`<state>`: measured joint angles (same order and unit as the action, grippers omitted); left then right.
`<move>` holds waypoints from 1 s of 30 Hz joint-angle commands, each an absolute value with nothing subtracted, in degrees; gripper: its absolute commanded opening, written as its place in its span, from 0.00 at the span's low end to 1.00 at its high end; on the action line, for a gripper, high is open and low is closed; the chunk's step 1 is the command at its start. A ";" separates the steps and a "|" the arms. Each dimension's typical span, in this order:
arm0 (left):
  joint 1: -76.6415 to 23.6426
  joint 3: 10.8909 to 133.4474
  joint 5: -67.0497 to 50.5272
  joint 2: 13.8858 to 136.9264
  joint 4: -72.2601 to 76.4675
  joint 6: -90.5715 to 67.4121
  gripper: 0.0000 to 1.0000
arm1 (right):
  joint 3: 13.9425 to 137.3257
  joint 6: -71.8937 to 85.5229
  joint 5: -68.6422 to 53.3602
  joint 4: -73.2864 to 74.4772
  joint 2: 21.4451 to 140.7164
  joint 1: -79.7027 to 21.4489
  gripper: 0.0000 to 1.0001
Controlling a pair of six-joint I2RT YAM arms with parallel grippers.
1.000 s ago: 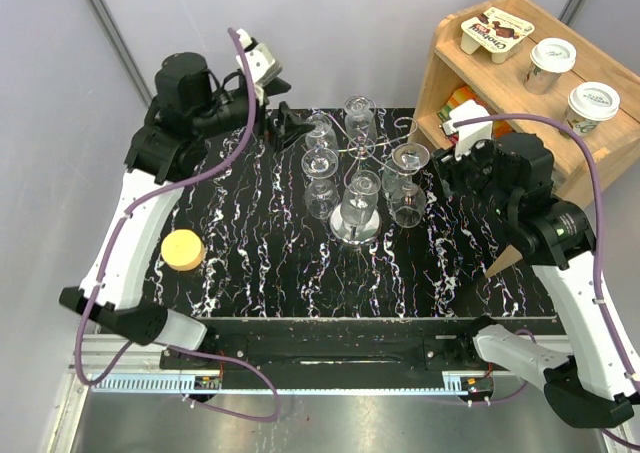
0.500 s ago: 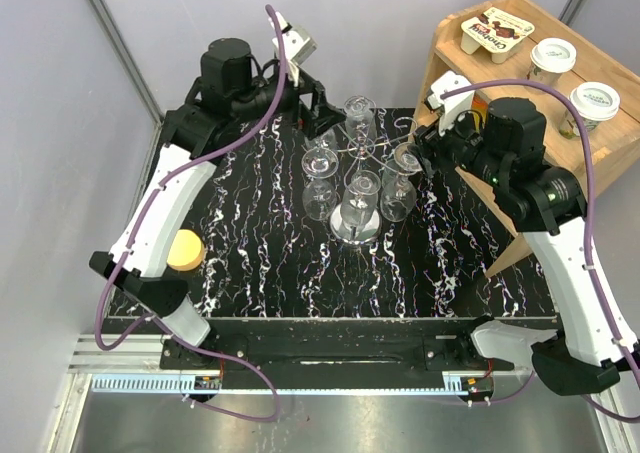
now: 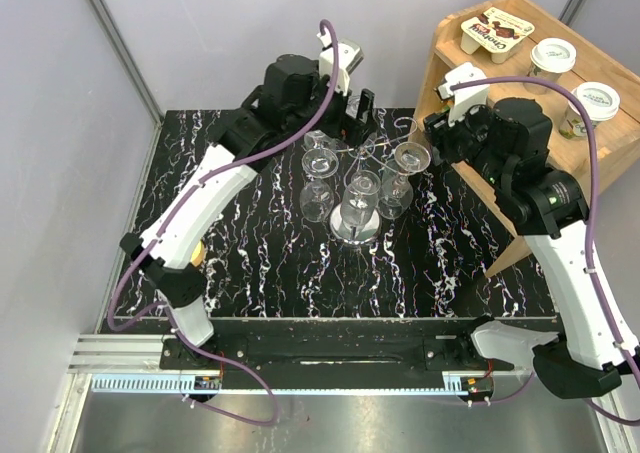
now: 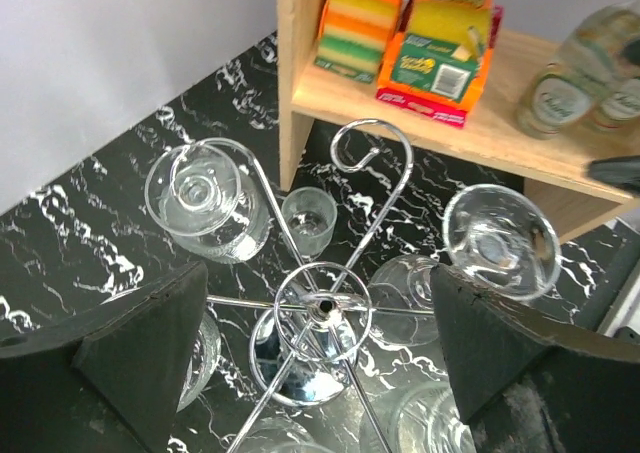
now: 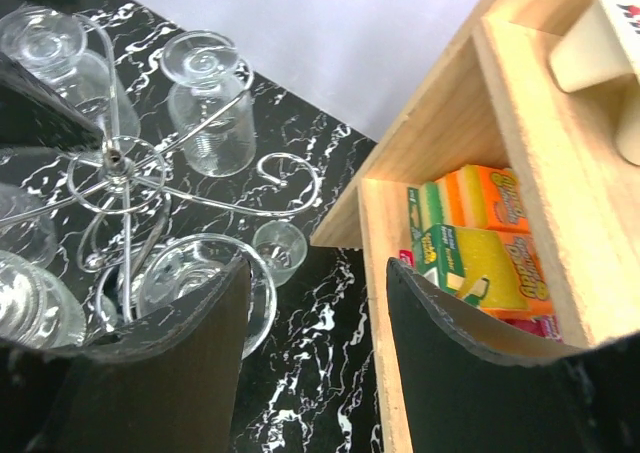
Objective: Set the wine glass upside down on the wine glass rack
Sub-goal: Adjust the wine rack at the center of the board.
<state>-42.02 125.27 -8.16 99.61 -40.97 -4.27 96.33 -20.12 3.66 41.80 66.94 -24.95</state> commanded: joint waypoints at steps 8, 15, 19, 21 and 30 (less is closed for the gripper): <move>-45.00 125.60 -0.26 102.48 -41.75 -9.67 0.88 | 93.25 -21.18 9.93 36.91 63.46 -24.70 0.63; -45.26 122.26 -0.26 101.87 -41.75 -10.72 0.83 | 92.02 -21.71 10.28 36.91 61.79 -24.70 0.63; -45.35 121.38 1.84 101.78 -41.22 -10.46 0.74 | 91.32 -21.71 10.11 37.00 61.52 -24.61 0.63; -45.35 120.94 2.28 101.78 -40.35 -9.94 0.71 | 90.88 -21.53 10.02 36.83 61.35 -24.70 0.63; -45.35 120.85 1.94 102.22 -38.85 -7.65 0.53 | 88.77 -21.53 9.67 36.74 60.73 -24.70 0.63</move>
<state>-45.08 120.60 0.89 103.57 -42.19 -8.62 89.08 -21.19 9.43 39.24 61.87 -24.95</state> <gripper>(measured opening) 0.581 0.627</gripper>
